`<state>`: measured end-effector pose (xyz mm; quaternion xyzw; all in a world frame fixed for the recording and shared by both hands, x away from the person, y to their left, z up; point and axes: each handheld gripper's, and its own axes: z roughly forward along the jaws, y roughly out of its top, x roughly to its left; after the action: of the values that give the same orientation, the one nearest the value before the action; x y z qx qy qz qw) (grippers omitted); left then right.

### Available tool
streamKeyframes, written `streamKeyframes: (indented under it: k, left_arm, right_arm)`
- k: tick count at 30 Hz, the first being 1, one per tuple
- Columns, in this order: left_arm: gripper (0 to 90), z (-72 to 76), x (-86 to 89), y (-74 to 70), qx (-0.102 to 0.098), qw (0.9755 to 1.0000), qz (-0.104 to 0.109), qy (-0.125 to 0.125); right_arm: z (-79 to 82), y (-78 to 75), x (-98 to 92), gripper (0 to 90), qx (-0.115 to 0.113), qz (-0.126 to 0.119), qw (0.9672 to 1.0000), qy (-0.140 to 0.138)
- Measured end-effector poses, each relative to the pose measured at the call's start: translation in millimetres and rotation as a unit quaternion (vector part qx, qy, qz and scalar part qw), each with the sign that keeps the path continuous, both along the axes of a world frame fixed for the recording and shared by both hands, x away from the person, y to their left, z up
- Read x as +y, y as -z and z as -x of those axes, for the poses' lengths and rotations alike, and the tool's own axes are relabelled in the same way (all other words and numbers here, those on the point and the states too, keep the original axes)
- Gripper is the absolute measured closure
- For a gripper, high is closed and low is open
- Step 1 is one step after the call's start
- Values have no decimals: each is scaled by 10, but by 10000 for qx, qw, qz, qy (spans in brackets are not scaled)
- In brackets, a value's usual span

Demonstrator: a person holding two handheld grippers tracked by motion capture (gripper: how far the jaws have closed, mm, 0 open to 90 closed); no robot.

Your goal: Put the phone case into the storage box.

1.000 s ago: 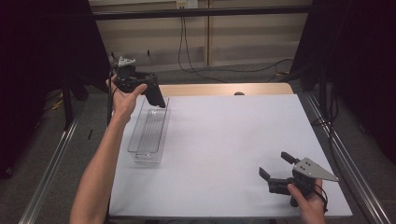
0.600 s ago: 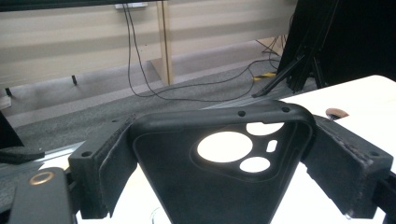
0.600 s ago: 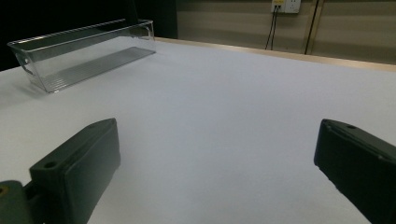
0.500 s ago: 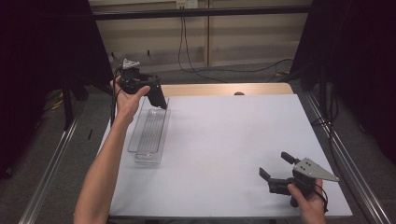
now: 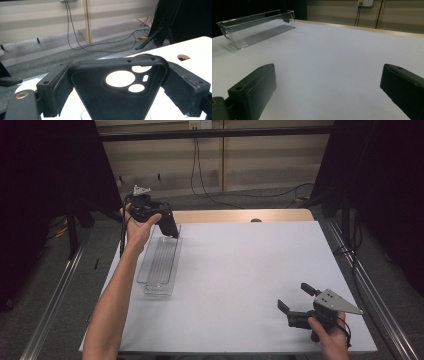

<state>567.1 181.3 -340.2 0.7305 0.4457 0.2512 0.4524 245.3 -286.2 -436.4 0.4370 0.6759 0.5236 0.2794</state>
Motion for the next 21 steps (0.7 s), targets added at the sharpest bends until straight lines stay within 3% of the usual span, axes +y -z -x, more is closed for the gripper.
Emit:
streamKeyframes:
  k: [12,17,21]
  left_arm:
    - [136,-22,-2,99,11,10000,46,-38]
    - [136,-28,15,109,25,10000,-71,-21]
    - [135,-38,-7,132,-11,10000,28,-72]
  right_arm:
    - [1,3,-4,0,18,3,10000,2]
    - [0,3,-4,0,18,1,10000,1]
    - [1,2,-3,0,13,1,10000,-1]
